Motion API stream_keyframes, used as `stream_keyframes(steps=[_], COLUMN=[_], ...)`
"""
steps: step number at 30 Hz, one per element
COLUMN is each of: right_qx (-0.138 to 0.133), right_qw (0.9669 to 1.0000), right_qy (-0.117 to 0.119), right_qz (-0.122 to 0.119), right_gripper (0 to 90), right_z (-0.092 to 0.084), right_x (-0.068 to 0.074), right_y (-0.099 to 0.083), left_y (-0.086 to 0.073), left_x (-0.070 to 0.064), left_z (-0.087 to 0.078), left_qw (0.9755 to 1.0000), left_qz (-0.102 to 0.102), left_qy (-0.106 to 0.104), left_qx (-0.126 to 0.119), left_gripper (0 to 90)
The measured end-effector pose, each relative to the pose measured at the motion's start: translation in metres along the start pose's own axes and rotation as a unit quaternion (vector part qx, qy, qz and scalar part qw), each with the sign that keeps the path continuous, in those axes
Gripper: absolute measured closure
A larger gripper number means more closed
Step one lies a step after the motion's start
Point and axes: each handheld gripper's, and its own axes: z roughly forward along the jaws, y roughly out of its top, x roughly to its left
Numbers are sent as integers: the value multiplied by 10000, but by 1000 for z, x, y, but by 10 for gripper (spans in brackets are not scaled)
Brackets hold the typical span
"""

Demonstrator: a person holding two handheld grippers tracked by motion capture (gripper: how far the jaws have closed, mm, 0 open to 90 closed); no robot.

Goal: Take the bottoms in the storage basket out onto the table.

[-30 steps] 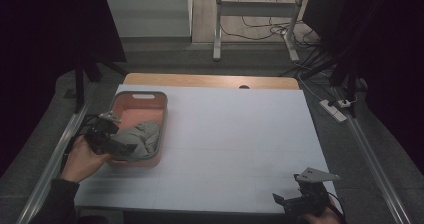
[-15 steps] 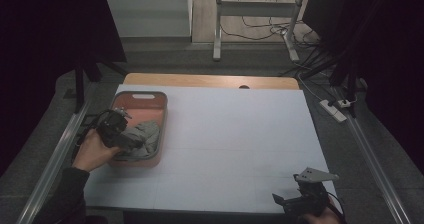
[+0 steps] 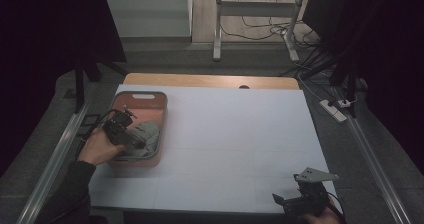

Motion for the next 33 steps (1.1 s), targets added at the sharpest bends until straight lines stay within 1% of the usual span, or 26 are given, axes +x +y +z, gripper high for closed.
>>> stream_keyframes(steps=[5, 8, 9, 13, 14, 15, 18, 19, 20, 21, 23, 25, 26, 27, 29, 31, 33], right_qx=[3, -2, 6, 5, 2, 2, 29, 38, 41, 41, 37, 31, 28, 29, 32, 47, 39], right_qw=[10000, 10000, 10000, 10000, 10000, 10000, 10000, 10000, 10000, 10000, 10000, 10000, 10000, 10000, 10000, 10000, 10000], right_qy=[-14, -11, -9, -12, -14, -14, -20, -16, -16, -16, -16, -19, -18, -18, -14, -15, -18], right_qz=[-22, -20, -24, -31, -27, -27, -43, -60, -62, -62, -62, -44, -40, -39, -43, -62, -47], right_gripper=[0, 0, 0, 0, 0, 0, 0, 0, 0, 0, 0, 0, 0, 0, 0, 0, 0], right_z=[0, 1, 0, 0, 1, 1, 1, 1, 1, 1, 1, 1, 1, 0, 1, 1, 1], right_x=[1, 1, 1, 1, 1, 1, 2, 2, 2, 2, 2, 2, 1, 1, 2, 2, 2], right_y=[0, 0, 0, 0, 0, 0, 0, 0, 0, 0, 0, 0, 0, 0, 0, 0, 0], left_y=[7, 10, 10, 9, 9, 8, 8, 8, 8, 8, 9, 10, 10, 10, 10, 8, 6], left_x=[-2, -3, -3, -3, -4, -4, -8, -9, -12, -14, -19, -22, -23, -23, -23, -21, -20], left_z=[8, 13, 14, 13, 13, 13, 11, 10, 9, 8, 7, 6, 6, 5, 4, 1, -2], left_qw=[9996, 9992, 9992, 9992, 9992, 9992, 9990, 9988, 9987, 9985, 9980, 9974, 9972, 9971, 9974, 9979, 9985], left_qz=[134, 242, 271, 259, 244, 238, 257, 267, 222, 188, 116, 94, 36, -32, -117, -135, -175], left_qy=[-4, -1, -21, -43, -34, -18, 94, 151, 204, 268, 383, 487, 522, 532, 517, 460, 396], left_qx=[237, 312, 308, 305, 301, 307, 348, 377, 407, 432, 484, 521, 532, 543, 491, 436, 324], left_gripper=[0, 0, 15, 129, 189, 189, 289, 375, 406, 406, 444, 460, 464, 466, 470, 477, 486])
